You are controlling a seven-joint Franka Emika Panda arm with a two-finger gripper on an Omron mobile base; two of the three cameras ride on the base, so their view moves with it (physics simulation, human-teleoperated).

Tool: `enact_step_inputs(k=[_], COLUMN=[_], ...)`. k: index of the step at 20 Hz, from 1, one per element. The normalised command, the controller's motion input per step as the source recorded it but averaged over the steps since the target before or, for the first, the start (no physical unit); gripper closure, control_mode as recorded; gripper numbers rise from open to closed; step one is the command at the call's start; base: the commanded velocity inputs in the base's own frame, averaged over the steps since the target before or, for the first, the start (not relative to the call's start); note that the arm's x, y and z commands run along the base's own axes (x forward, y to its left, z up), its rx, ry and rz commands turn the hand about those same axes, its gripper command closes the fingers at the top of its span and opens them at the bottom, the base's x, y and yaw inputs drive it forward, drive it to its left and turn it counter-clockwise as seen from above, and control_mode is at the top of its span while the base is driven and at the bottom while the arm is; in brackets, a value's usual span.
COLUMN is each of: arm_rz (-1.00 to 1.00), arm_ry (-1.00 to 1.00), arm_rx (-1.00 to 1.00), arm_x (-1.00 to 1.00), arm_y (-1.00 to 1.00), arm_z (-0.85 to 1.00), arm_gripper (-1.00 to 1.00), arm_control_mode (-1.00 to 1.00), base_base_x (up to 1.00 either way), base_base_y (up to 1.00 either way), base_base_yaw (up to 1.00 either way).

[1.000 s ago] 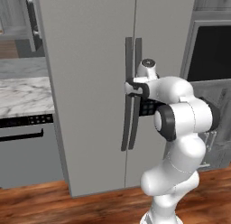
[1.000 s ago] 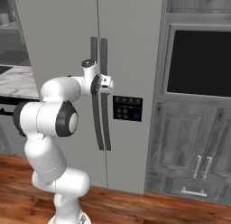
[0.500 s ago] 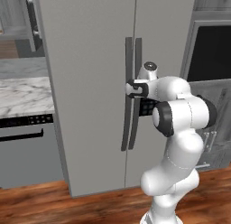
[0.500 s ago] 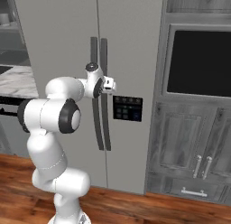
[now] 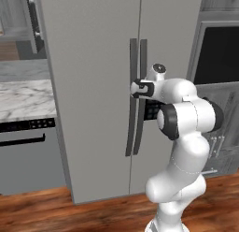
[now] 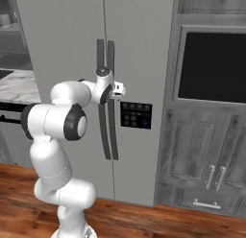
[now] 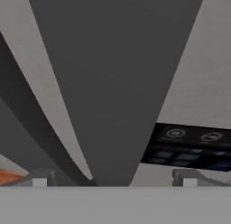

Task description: There is a bowl on the dining counter. Grab a lemon wedge from the fridge and place it in the bowl. Then get the liquor bottle and glass cup from the cabinet and place them next to the bowl.

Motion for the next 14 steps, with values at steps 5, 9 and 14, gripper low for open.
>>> enact_step_inputs(k=[5,9,14], arm_rz=[0.04,0.04,0.03], arm_ry=[-0.03,-0.04,-0.01], arm_rx=[0.03,0.02,0.0], arm_x=[0.24,0.3,0.39], arm_y=[-0.11,-0.1,-0.01], arm_z=[-0.04,-0.06,-0.12], arm_gripper=[-1.0,-1.0,1.0], arm_control_mode=[-1.0,-1.0,-1.0], base_base_x=[0.0,0.0,0.0], base_base_y=[0.0,0.0,0.0], base_base_yaw=[0.0,0.0,0.0])
